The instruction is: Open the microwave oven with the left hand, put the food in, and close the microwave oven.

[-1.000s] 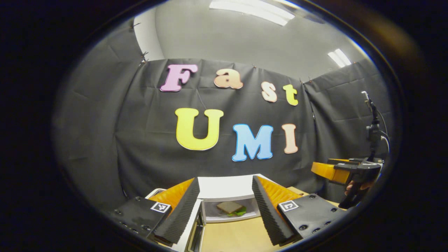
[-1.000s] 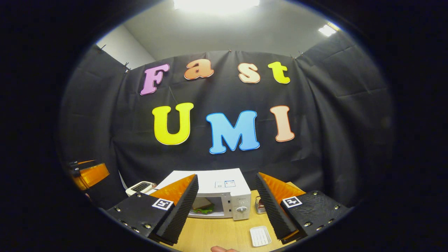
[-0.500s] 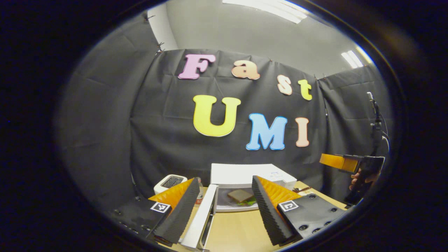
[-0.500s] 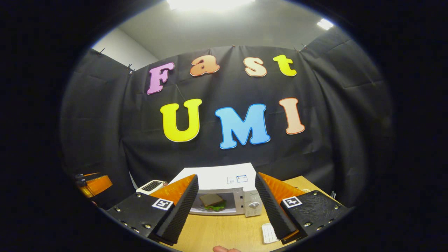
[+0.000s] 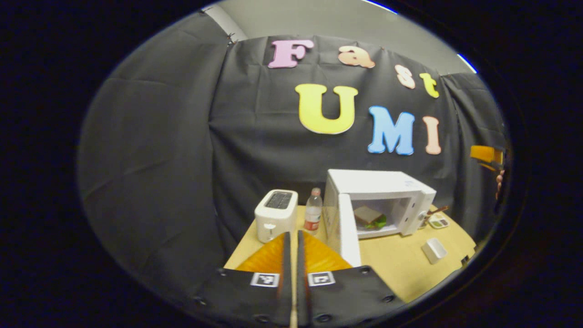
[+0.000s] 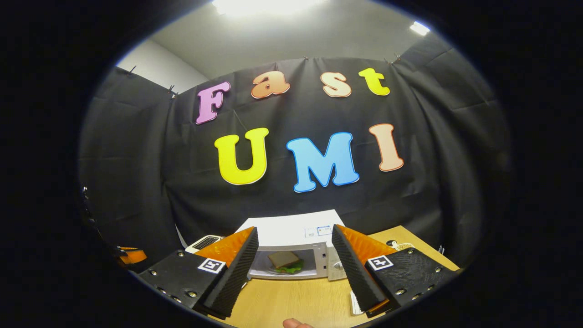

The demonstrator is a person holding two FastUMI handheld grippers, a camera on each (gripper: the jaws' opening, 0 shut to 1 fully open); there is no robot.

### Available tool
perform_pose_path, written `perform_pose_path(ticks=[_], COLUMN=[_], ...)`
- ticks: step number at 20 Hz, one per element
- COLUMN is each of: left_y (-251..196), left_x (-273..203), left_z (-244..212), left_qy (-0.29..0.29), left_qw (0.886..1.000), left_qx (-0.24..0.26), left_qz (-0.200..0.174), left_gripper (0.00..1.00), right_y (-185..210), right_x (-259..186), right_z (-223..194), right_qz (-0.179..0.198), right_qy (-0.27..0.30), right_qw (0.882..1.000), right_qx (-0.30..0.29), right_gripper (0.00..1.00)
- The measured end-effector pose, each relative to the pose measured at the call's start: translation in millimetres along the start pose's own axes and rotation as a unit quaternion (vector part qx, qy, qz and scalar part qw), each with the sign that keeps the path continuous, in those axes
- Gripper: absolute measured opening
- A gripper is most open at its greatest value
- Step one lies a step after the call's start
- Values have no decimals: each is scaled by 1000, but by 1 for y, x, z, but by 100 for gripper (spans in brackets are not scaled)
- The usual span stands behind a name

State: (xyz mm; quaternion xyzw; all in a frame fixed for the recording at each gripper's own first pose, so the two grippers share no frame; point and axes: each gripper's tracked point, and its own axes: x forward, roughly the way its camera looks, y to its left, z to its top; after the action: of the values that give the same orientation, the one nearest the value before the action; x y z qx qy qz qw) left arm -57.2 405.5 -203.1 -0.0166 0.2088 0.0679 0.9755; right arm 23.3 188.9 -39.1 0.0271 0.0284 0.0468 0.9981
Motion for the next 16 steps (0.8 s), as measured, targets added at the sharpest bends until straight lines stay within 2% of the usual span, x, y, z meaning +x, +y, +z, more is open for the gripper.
perform_pose_path(ticks=[1, 2, 6, 12, 16], left_y=[0, 0, -12, -42, -49], left_x=[5, 3, -12, -20, -27], left_z=[-20, -35, -72, -78, -80], left_qy=[18, 32, 60, 68, 74], left_qw=[1000, 999, 997, 994, 993], left_qx=[-11, -16, -10, 3, -4], left_qz=[-14, -16, -37, -84, -90], left_gripper=[10, 7, 7, 7, 7], right_y=[0, -2, -7, -8, -17], right_x=[0, 1, 6, 6, 4], right_z=[1, 4, 6, 3, 6], right_qz=[0, -2, -11, -12, -18], right_qy=[-1, -4, -5, -1, -11], right_qw=[1000, 1000, 1000, 1000, 1000], right_qx=[-3, -4, -4, 1, -8], right_gripper=[98, 98, 98, 98, 98])
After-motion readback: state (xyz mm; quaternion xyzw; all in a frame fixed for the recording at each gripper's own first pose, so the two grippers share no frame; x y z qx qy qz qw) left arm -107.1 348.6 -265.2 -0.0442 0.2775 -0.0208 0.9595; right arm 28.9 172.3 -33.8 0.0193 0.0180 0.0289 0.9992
